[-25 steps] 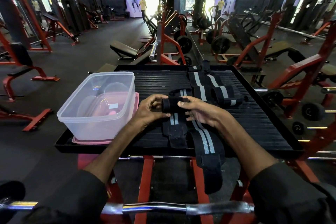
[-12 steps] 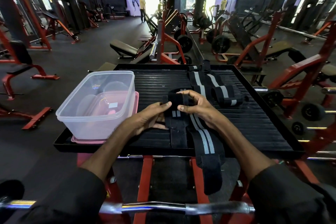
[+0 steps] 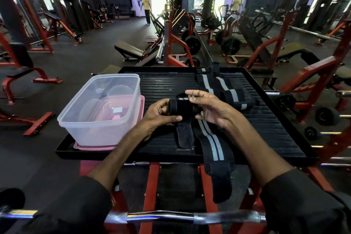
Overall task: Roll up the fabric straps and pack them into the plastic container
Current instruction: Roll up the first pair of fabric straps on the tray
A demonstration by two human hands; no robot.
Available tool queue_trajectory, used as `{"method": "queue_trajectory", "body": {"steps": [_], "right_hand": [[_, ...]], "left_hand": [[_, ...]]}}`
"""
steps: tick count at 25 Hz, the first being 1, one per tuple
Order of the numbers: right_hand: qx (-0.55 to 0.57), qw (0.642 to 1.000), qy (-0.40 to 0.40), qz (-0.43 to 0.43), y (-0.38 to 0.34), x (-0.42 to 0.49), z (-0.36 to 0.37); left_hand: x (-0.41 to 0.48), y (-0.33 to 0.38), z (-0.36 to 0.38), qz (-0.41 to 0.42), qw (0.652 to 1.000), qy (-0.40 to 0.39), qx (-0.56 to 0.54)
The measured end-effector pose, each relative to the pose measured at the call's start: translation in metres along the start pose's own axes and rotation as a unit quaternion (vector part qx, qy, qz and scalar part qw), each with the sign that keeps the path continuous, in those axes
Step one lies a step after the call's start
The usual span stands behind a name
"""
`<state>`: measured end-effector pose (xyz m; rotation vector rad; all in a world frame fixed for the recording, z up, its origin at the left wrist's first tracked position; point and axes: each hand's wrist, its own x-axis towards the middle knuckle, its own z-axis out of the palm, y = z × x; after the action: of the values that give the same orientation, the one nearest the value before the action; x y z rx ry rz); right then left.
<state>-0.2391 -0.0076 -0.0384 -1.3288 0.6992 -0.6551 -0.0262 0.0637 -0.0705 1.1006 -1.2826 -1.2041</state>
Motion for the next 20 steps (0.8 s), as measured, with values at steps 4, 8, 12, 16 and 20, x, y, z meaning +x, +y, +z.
{"method": "queue_trajectory", "body": {"steps": [4, 8, 12, 16, 20], "right_hand": [[-0.097, 0.993, -0.035, 0.055, 0.009, -0.001, -0.001], [-0.103, 0.995, 0.002, 0.007, 0.014, -0.004, -0.001], [-0.082, 0.995, 0.028, -0.042, 0.019, -0.006, 0.0], [-0.111, 0.989, 0.034, -0.095, 0.021, -0.009, 0.003], [-0.041, 0.996, 0.003, -0.081, 0.014, -0.012, 0.006]], "left_hand": [[-0.001, 0.002, 0.0, 0.026, 1.0, 0.003, -0.007], [-0.001, 0.001, -0.002, 0.013, 1.0, -0.014, 0.01], [-0.003, 0.006, -0.006, -0.107, 0.987, -0.102, -0.057], [-0.006, 0.009, 0.001, -0.103, 0.993, -0.059, -0.02], [-0.006, -0.001, 0.007, -0.007, 1.0, 0.028, -0.007]]}}
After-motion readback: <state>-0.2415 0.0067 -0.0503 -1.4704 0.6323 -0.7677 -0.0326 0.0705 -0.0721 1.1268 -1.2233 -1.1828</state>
